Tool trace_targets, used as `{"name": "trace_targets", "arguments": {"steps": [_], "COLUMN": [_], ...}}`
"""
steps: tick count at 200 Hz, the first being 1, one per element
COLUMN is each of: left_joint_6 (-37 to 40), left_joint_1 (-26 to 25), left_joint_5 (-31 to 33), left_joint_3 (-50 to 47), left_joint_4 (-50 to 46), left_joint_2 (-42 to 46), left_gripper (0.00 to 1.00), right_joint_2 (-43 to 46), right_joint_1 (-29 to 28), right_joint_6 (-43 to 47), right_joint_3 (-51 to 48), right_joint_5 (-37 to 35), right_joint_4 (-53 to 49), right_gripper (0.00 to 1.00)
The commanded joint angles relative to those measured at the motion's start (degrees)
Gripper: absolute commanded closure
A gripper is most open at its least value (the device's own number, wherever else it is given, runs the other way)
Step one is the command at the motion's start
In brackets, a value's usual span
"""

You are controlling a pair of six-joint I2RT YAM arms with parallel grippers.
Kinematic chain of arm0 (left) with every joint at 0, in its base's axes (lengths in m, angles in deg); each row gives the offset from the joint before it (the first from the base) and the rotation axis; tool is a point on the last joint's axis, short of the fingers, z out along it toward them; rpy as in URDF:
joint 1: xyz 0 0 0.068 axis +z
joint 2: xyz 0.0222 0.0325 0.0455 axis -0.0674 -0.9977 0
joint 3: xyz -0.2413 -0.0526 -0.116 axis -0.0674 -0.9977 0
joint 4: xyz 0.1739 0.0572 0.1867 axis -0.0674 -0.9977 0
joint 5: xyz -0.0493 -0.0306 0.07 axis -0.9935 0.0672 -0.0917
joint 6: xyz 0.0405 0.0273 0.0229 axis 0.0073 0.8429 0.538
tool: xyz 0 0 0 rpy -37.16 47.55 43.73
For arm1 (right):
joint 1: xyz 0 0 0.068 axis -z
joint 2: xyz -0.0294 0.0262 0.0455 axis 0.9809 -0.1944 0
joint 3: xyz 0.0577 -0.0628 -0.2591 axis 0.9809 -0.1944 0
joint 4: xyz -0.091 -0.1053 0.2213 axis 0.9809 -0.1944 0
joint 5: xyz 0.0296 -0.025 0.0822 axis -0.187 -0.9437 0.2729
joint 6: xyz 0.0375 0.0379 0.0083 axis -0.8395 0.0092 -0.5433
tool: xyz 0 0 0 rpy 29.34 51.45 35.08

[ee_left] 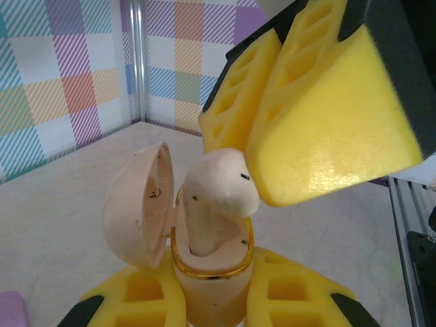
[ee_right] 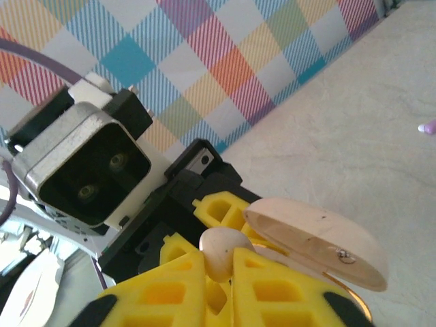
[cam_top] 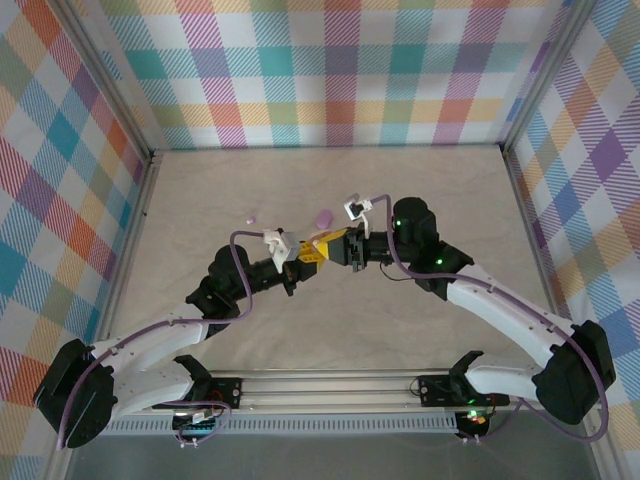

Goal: Insert wireless bluetooth earbuds into charging case

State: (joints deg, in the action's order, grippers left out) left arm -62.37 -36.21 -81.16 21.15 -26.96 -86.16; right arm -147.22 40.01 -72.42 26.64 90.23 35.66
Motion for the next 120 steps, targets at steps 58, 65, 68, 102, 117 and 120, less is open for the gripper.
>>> {"name": "trace_targets", "arguments": {"steps": [58,65,68,102,117,120], "left_joint_6": [1.6,1.6,1.5,1.2,1.2,1.2], "left_joint_1": [-0.9,-0.9,-0.8,-0.8,-0.9,-0.8], "left_joint_5": [-3.7,-3.7,-3.6,-3.6,-3.6,-3.6], "left_joint_3": [1.1,1.0,1.0,0.8,0.7,0.7], "left_joint_4": [6.5,6.5,6.5,6.6,6.6,6.6], "left_joint_2": [4.0,3.9,3.9,4.0,4.1,4.1], "left_gripper": [1.00,1.00,1.00,1.00,1.00,1.00], "right_joint_2": [-0.8,-0.5,-0.3,0.4,-0.4,-0.5], "right_joint_1": [0.5,0.5,0.5,0.1,-0.5,-0.6], "right_joint_6": [3.0,2.9,2.9,4.2,5.6,5.8], "right_joint_3": [5.1,5.5,5.6,8.0,9.7,9.9], "right_joint_5": [-8.4,-8.9,-9.0,-10.6,-10.9,-10.9], "right_joint_4": [-17.4,-17.9,-18.0,-20.6,-22.7,-23.0], "right_gripper": [0.70,0.70,0.70,0.67,0.67,0.67]}}
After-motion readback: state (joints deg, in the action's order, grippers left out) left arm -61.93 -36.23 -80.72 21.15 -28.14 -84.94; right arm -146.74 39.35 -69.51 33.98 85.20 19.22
